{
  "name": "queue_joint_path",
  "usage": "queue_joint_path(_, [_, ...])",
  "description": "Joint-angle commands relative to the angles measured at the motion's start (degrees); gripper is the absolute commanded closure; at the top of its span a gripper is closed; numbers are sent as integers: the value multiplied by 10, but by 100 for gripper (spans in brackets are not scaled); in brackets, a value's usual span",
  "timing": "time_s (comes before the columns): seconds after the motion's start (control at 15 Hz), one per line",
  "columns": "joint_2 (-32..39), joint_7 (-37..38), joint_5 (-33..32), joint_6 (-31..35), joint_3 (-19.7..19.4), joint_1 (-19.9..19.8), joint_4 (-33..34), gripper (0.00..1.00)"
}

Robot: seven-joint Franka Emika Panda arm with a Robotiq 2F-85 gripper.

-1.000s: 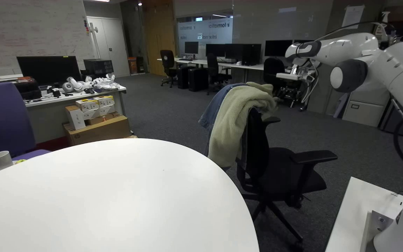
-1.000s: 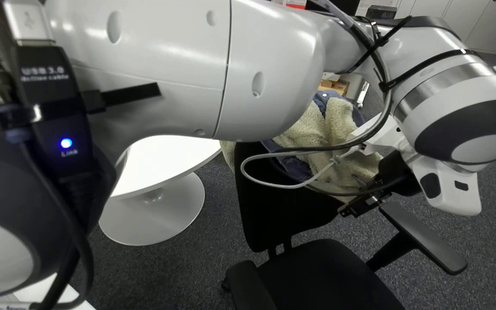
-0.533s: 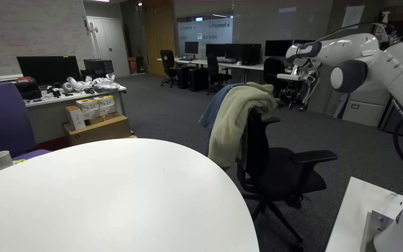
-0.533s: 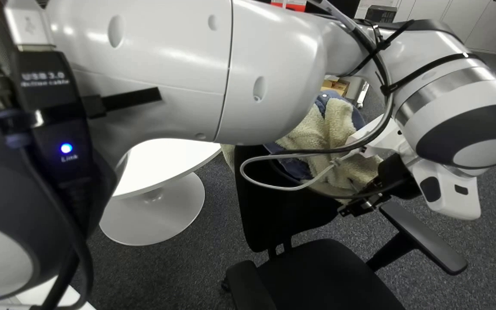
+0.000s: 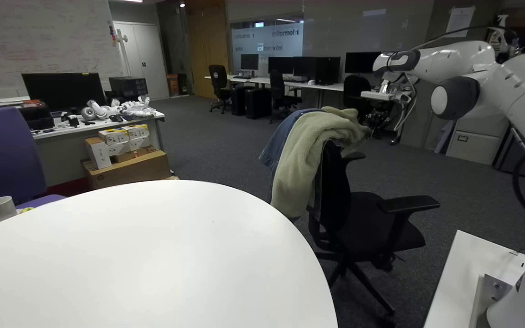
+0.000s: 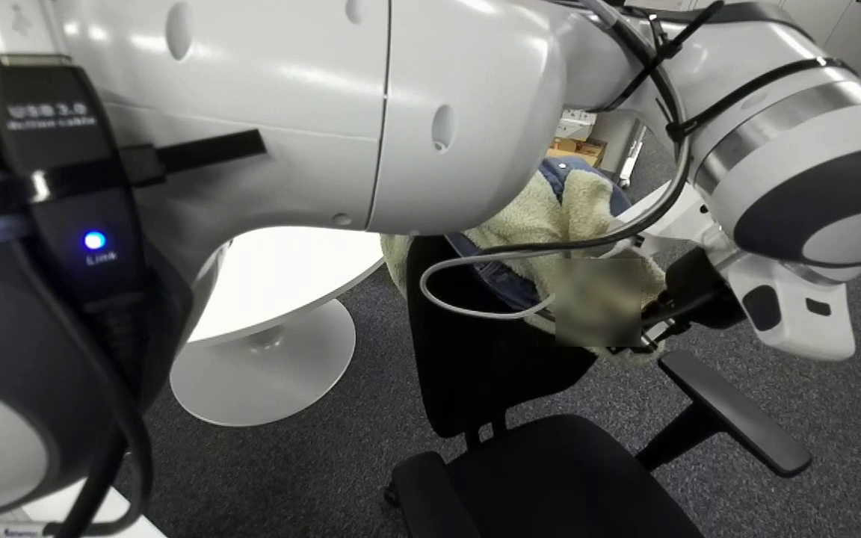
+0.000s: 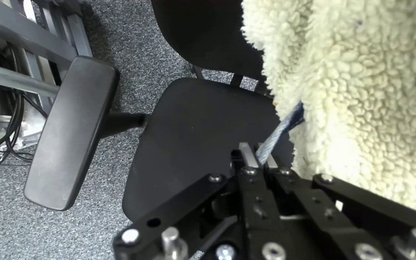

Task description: Put the jersey on the table

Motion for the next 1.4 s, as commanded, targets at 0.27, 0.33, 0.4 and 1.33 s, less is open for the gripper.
queue_joint_path(0.27, [-129, -16, -12, -88, -4, 10, 11, 99])
queue_joint_path(0.33, [-147, -17, -21, -99, -10, 16, 10, 99])
queue_joint_path(0.4, [-166, -17, -33, -109, -15, 23, 8, 99])
queue_joint_path(1.33, [-325, -217, -178, -78, -18, 120, -129, 99])
